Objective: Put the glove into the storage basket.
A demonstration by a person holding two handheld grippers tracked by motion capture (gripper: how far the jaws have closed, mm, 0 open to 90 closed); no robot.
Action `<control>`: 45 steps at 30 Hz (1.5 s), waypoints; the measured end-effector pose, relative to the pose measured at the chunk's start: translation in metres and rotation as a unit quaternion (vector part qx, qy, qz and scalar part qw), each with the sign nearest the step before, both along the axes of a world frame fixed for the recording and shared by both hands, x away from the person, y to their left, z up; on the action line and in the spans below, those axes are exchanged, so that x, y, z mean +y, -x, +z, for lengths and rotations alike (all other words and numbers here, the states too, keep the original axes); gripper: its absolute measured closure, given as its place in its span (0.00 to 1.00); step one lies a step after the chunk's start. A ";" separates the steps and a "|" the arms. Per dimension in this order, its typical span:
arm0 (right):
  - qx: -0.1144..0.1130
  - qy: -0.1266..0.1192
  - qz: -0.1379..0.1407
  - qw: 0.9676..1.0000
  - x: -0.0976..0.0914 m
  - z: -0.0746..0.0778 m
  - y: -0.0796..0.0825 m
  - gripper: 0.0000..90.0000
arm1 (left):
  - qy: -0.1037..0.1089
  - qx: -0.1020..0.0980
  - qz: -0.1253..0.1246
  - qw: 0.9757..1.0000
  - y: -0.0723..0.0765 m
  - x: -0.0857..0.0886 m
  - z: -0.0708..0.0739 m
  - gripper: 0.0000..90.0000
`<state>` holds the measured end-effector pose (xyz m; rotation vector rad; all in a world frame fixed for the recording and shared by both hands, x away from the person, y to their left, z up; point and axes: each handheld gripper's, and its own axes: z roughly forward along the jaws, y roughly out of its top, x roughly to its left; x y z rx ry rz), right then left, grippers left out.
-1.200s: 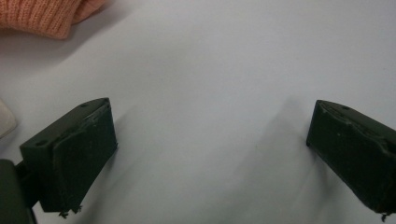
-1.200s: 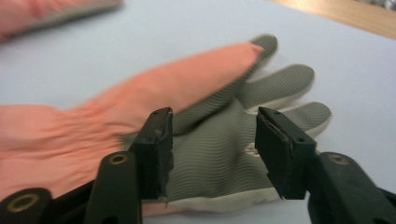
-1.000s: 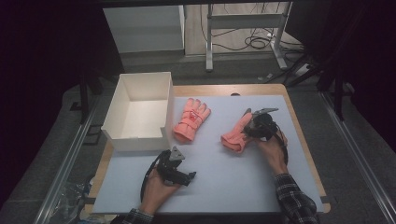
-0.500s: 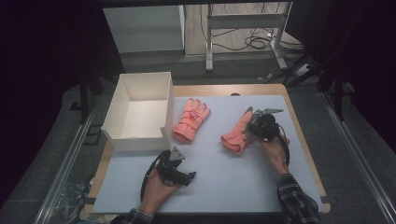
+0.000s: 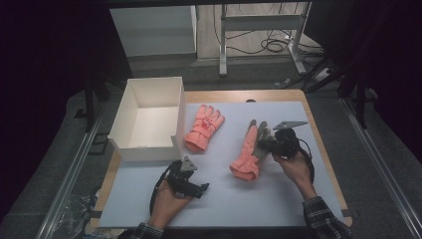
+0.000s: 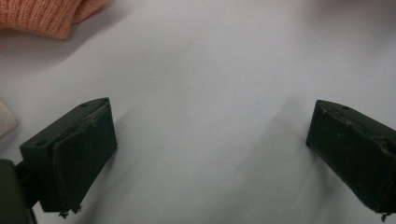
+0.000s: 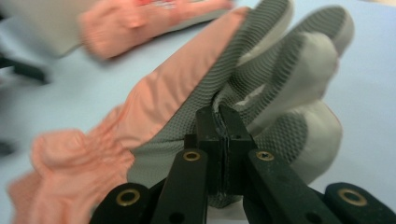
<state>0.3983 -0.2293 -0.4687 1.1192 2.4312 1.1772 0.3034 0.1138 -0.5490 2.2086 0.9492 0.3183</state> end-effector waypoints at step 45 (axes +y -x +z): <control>-0.009 0.014 0.077 0.997 0.124 0.005 -0.055 0.66 | -0.001 0.000 -0.001 1.000 0.000 0.000 0.000 0.02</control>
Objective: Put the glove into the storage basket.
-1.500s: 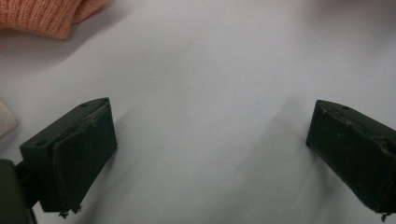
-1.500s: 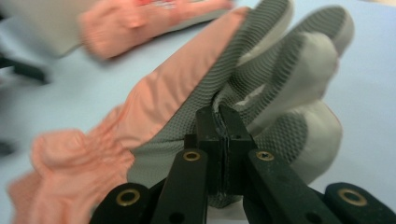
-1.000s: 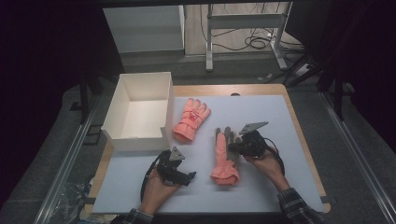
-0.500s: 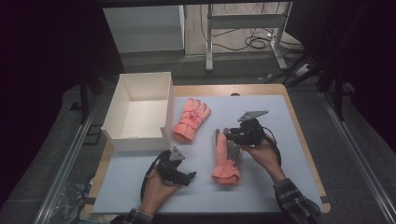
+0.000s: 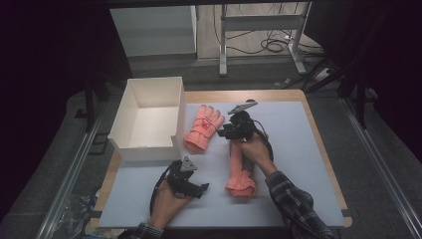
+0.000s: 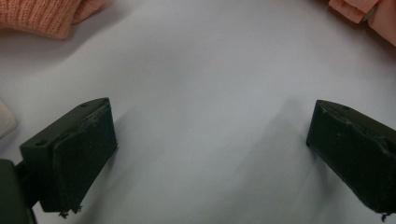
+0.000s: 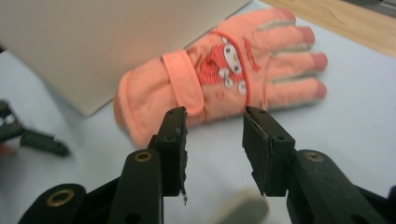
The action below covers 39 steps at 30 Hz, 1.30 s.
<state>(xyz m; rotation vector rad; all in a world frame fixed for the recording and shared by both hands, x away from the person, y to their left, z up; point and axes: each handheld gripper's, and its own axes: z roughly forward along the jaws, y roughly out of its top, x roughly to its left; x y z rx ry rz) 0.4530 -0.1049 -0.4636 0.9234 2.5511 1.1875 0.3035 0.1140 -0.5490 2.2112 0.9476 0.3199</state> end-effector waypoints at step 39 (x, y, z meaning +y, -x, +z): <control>0.038 0.092 -0.046 0.994 0.082 -0.020 -0.054 0.97 | 0.001 0.001 0.001 1.000 0.000 0.000 0.000 0.02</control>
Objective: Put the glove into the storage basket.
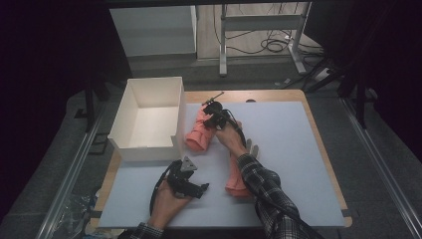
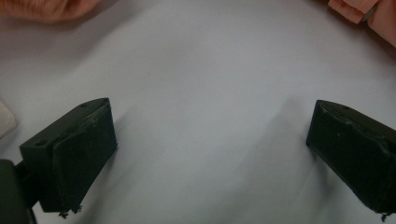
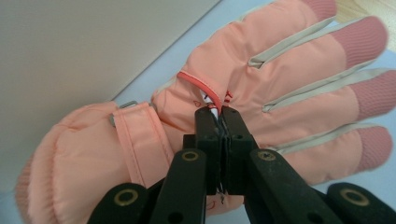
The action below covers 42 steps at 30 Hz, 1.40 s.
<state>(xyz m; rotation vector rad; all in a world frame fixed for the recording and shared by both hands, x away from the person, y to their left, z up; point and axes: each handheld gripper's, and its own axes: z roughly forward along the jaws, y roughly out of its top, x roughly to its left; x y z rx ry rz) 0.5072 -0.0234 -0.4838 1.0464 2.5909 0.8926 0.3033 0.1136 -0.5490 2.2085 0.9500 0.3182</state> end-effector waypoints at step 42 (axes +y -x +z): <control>-0.011 0.004 0.097 0.995 -0.149 0.056 0.144 0.96 | 0.000 -0.002 0.000 1.000 0.000 0.000 0.000 0.02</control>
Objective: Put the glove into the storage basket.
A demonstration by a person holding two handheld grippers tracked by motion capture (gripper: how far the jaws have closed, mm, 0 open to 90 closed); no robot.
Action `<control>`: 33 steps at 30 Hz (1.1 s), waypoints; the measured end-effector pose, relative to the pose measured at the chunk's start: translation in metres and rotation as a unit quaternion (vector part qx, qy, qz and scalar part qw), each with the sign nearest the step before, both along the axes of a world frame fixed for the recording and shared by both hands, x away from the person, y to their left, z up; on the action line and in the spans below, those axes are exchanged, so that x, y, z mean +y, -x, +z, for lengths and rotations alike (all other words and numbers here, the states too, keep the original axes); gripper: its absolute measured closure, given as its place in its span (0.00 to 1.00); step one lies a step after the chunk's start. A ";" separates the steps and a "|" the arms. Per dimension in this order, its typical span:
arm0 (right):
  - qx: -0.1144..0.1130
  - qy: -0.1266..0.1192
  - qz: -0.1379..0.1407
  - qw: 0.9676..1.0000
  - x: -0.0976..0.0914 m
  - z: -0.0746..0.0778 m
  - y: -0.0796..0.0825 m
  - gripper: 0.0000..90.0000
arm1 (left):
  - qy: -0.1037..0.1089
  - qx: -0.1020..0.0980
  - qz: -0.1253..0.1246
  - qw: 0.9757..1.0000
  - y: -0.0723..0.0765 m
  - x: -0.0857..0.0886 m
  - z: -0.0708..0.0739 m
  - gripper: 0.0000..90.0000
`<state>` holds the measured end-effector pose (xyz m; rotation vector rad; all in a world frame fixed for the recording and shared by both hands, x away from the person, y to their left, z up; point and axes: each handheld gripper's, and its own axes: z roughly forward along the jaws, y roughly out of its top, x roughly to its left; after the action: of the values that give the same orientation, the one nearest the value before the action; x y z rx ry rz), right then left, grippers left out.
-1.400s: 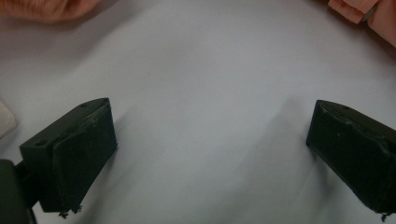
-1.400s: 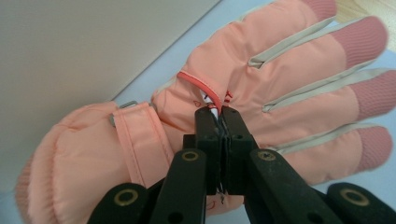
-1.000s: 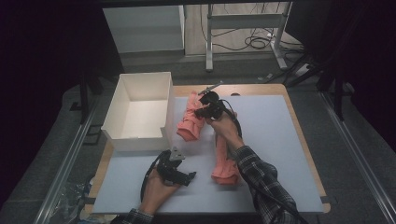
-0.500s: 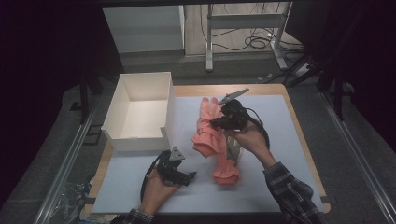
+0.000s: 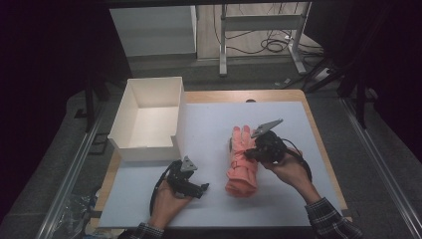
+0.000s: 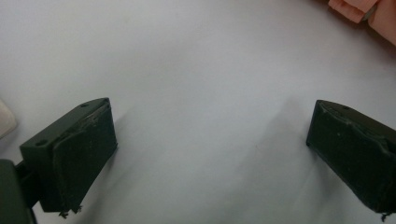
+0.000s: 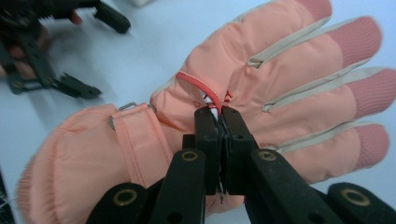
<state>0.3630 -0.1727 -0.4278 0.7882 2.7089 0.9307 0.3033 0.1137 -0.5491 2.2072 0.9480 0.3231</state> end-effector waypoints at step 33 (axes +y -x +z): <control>0.000 -0.087 -0.066 0.994 -0.066 -0.072 0.050 0.82 | 0.001 0.000 0.000 1.000 0.000 0.000 0.000 0.01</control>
<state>0.3126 -0.2386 -0.5003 0.9861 2.5649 1.1475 0.3031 0.1133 -0.5493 2.2062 0.9489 0.3224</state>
